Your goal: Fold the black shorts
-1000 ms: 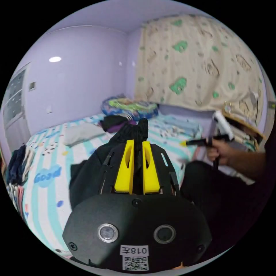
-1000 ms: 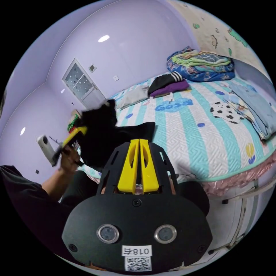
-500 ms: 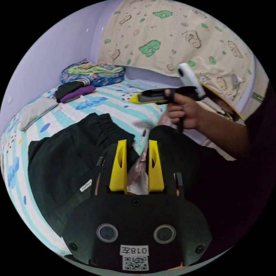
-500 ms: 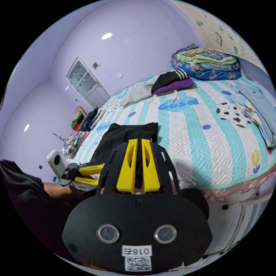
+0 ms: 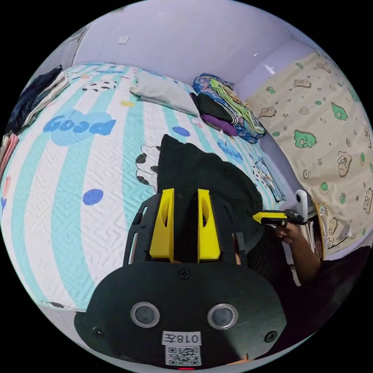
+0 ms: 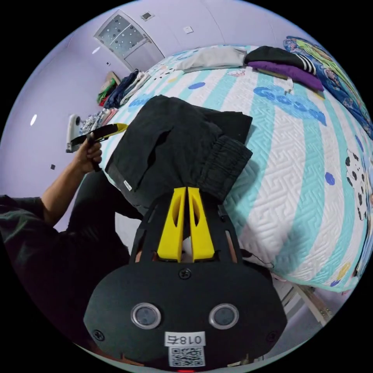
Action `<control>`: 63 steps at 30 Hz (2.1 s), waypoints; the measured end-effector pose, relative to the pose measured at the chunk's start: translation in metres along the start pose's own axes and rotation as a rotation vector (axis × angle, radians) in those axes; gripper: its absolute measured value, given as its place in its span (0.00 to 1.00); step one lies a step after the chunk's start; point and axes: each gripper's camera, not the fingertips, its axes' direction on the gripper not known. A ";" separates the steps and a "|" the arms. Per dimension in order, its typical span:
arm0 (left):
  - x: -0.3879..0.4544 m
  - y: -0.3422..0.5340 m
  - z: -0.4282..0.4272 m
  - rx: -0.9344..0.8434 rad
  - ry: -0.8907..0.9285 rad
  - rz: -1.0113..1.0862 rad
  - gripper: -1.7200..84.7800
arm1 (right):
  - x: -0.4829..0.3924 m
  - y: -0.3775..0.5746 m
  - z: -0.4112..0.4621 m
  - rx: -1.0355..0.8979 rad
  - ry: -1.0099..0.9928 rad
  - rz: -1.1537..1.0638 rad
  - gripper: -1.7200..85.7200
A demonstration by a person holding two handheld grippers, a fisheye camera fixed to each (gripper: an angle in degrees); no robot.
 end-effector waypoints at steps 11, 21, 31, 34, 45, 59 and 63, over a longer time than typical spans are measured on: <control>-0.082 -0.112 0.084 -0.091 0.149 -0.006 0.16 | 0.119 -0.046 -0.037 0.228 -0.137 0.182 0.17; -0.124 -0.126 0.182 -0.228 0.328 -0.042 0.17 | 0.158 -0.068 -0.032 0.212 -0.409 0.175 0.16; -0.151 -0.130 0.218 -0.179 0.296 -0.055 0.19 | 0.167 -0.063 -0.047 0.266 -0.466 0.280 0.18; -0.153 -0.132 0.242 -0.206 0.328 -0.042 0.19 | 0.155 -0.073 -0.043 0.239 -0.482 0.273 0.18; -0.137 -0.116 0.313 -0.312 0.443 0.075 0.15 | 0.095 -0.130 -0.031 0.118 -0.564 0.201 0.17; -0.111 -0.026 0.268 -0.070 0.242 0.243 0.04 | -0.071 -0.248 -0.018 0.078 -0.258 0.106 0.09; -0.103 0.017 0.238 0.048 0.125 0.287 0.04 | -0.155 -0.314 -0.023 0.051 -0.010 -0.025 0.09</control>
